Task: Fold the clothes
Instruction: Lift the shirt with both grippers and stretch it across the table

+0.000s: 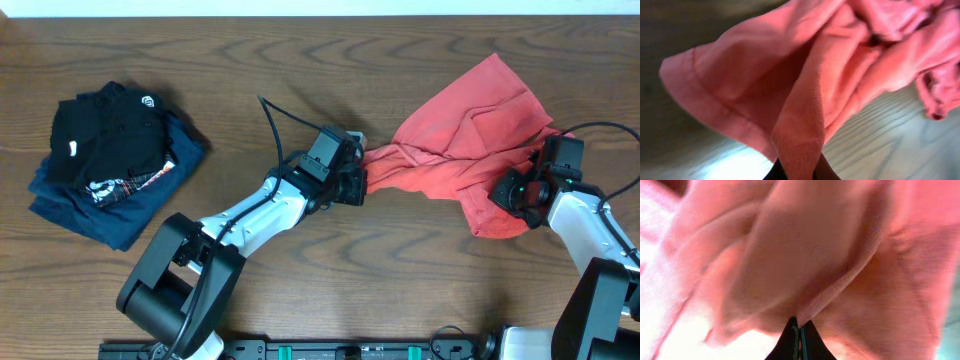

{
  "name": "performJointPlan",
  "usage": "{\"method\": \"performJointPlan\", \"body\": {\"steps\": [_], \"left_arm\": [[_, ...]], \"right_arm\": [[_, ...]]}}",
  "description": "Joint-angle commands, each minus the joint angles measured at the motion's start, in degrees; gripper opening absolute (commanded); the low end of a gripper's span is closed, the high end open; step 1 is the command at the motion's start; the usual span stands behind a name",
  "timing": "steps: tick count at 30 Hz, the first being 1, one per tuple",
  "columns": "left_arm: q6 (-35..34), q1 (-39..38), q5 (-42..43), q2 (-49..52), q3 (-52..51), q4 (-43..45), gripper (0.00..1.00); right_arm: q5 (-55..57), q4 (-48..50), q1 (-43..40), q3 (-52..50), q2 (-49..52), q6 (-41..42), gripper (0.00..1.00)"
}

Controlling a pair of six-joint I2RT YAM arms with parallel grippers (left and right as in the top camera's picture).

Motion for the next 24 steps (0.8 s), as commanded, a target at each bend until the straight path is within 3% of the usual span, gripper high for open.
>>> {"method": "performJointPlan", "body": {"steps": [1,8,16,24], "left_arm": [[3.23,1.66,-5.70,-1.73,0.31,-3.06,0.06],[10.45,9.88,-16.87,-12.87,0.31,-11.72,0.06],[11.32,21.27,-17.51,-24.15,0.28,-14.69,0.06],[11.28,23.02,-17.55,-26.84,0.31,-15.13,0.06]], "right_arm": [[8.11,0.00,-1.11,0.39,-0.04,-0.55,0.01],[14.80,-5.92,-11.08,10.34,-0.07,-0.04,0.01],[12.98,-14.95,-18.56,30.38,-0.07,-7.82,0.01],[12.94,-16.85,-18.60,31.91,-0.07,-7.82,0.01]]}}
